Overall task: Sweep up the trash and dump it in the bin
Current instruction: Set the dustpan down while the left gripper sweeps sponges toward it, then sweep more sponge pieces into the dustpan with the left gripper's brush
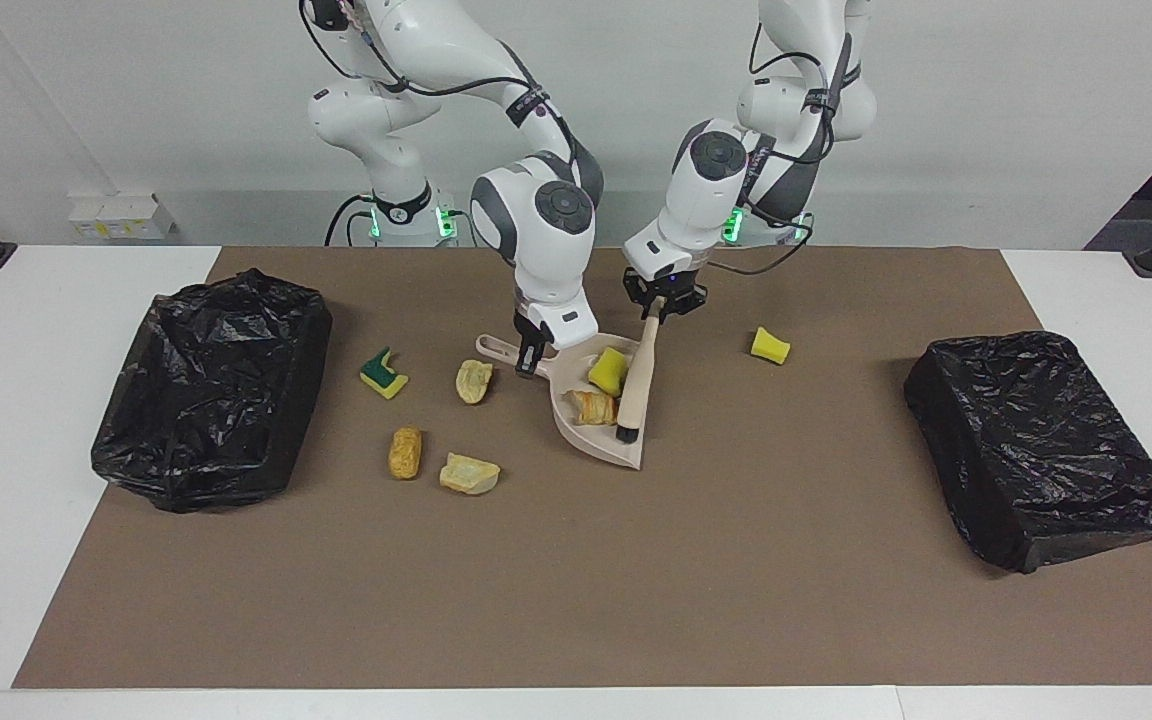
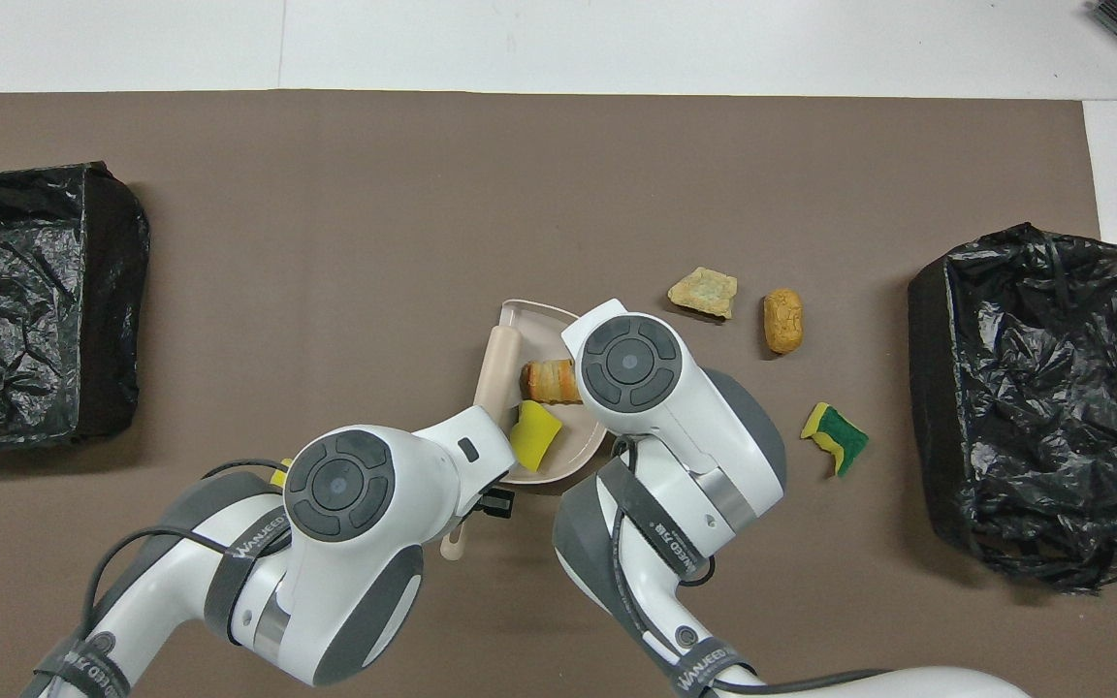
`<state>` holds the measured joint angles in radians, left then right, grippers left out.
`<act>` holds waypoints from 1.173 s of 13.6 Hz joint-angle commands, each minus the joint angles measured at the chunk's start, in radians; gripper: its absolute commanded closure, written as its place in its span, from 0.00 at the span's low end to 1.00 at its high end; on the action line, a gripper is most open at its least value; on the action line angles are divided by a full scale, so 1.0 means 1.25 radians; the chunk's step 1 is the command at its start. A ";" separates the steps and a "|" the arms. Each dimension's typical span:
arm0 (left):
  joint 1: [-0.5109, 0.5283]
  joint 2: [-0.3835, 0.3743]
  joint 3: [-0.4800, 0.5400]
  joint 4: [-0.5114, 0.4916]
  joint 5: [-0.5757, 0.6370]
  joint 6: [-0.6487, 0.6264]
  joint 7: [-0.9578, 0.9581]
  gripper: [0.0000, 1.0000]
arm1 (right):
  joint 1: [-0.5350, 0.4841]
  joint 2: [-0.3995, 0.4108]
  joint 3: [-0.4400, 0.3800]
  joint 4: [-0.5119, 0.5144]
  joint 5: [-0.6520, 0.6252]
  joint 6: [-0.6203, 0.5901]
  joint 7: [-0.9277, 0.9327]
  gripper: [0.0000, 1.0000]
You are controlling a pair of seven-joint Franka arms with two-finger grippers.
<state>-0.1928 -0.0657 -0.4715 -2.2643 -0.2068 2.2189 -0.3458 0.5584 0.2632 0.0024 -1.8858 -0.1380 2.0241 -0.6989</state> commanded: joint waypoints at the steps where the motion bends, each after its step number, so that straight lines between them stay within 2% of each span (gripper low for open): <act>1: 0.004 -0.053 0.016 0.016 -0.009 -0.058 -0.096 1.00 | -0.001 -0.002 0.002 -0.006 -0.018 0.010 0.020 1.00; 6: 0.122 -0.155 0.019 0.026 0.024 -0.249 -0.131 1.00 | -0.004 -0.001 0.002 -0.007 -0.022 0.017 -0.012 1.00; 8: 0.141 -0.165 0.019 0.020 0.074 -0.279 -0.245 1.00 | -0.011 -0.001 0.002 -0.014 -0.018 0.031 -0.015 1.00; 11: 0.182 -0.176 0.019 0.011 0.080 -0.318 -0.394 1.00 | -0.013 -0.007 0.003 -0.049 -0.014 0.068 -0.019 1.00; 14: 0.209 -0.225 0.018 -0.048 0.082 -0.331 -0.497 1.00 | -0.014 -0.004 0.003 -0.051 -0.014 0.069 -0.026 1.00; 16: 0.197 -0.299 0.012 -0.132 0.082 -0.328 -0.517 1.00 | -0.016 -0.004 0.002 -0.052 -0.012 0.069 -0.037 1.00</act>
<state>0.0533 -0.3063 -0.4401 -2.3117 -0.1124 1.8103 -0.9512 0.5523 0.2637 -0.0016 -1.9326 -0.1423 2.0896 -0.7152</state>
